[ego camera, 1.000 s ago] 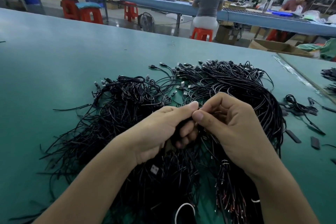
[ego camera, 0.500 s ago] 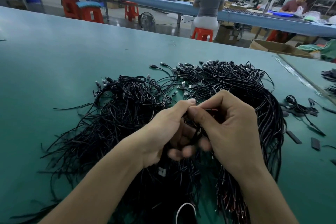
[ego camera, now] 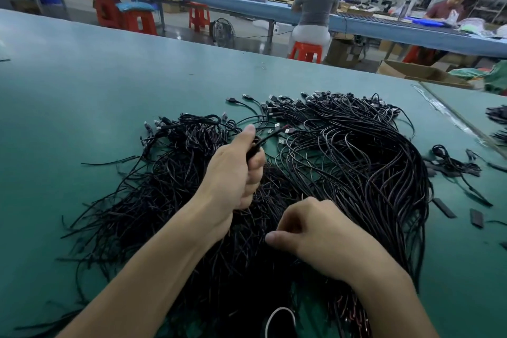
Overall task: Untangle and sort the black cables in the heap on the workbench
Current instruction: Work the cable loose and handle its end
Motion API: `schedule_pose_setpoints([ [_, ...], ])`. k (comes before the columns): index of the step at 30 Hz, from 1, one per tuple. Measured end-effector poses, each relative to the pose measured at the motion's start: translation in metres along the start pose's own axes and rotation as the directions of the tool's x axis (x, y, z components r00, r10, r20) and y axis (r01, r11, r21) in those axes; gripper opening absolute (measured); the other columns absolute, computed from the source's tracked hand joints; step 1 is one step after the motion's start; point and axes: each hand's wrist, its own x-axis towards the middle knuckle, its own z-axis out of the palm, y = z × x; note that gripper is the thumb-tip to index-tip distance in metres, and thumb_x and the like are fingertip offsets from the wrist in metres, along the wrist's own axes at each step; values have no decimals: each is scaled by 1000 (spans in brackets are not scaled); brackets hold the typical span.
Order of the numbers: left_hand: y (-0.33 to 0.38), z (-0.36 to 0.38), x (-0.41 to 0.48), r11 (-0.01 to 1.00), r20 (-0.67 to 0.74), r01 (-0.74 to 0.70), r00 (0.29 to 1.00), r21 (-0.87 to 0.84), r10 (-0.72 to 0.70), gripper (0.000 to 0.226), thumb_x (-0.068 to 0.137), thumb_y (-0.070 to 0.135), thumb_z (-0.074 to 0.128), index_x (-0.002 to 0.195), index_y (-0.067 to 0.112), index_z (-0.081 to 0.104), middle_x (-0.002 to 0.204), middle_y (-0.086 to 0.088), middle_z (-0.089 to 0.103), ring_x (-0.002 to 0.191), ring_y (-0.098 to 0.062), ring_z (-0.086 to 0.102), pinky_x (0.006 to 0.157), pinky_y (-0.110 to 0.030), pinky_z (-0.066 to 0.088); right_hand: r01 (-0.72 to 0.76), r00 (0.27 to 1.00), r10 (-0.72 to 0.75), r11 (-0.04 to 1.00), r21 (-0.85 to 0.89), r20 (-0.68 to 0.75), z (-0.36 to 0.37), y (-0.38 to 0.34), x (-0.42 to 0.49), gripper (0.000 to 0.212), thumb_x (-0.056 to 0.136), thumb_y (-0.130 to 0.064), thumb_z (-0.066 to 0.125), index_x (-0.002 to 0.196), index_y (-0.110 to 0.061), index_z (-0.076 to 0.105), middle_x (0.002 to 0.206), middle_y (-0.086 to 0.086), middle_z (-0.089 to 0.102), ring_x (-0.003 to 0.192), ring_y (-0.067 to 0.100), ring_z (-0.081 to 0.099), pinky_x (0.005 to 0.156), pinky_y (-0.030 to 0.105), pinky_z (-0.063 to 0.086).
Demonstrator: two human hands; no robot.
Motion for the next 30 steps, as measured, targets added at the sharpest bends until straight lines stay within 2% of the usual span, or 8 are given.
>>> schedule_pose_setpoints([
  [10,-1,1,-1,998,-75,-62,995,23,63,64,103,46,39,42,24,37,43,11,26,37,-9,16,34,-15,15,94,991,-89,994,46,-98,4,-5,0,11,88,-39,70,82,-30,68,84,-8,67,76,12,66,73,37,59],
  [14,0,2,-2,998,-29,-53,998,-23,52,69,104,52,28,42,22,41,44,9,28,36,-9,15,34,-14,15,186,959,-126,956,227,-254,-9,0,-1,10,87,-36,73,80,-30,70,70,-10,70,61,-1,65,54,12,49],
  [16,1,3,-3,998,9,-55,998,-24,55,71,104,52,24,42,22,41,43,7,28,35,-9,15,35,-14,15,313,875,-115,875,368,-469,-15,2,-1,6,85,-31,75,81,-29,71,69,-12,72,60,0,68,57,12,51],
  [18,3,3,-6,998,74,-70,995,-1,70,68,104,47,27,43,22,41,42,6,27,35,-10,16,37,-13,16,459,713,-28,774,436,-700,-19,3,-1,8,85,-23,76,82,-28,71,71,-12,74,63,5,71,60,18,55],
  [21,6,3,-12,991,258,-121,961,63,101,59,97,47,39,45,21,49,42,7,31,35,-12,19,38,-15,18,647,515,133,588,485,-847,-22,-2,0,13,87,-15,75,84,-27,70,76,-4,75,67,13,73,61,18,54],
  [25,8,11,-21,976,407,-183,905,116,122,43,92,45,43,65,20,64,43,10,34,35,-10,21,38,-14,20,750,552,63,398,529,-831,-21,-16,-6,12,88,-10,73,86,-22,70,77,1,74,66,12,71,61,16,52],
  [27,8,15,-22,984,353,-173,924,46,146,37,91,44,46,75,14,58,42,11,34,33,-8,21,37,-12,20,743,583,-38,428,514,-811,-20,-23,-10,15,88,-9,72,86,-24,70,78,-2,74,67,10,69,62,17,54],
  [30,7,15,-19,979,208,-196,956,-65,205,30,92,42,49,89,13,58,43,9,35,31,-7,23,37,-11,21,707,557,-122,588,392,-822,-21,-26,-14,11,88,-18,71,87,-29,70,82,-7,73,67,20,65,58,31,53],
])
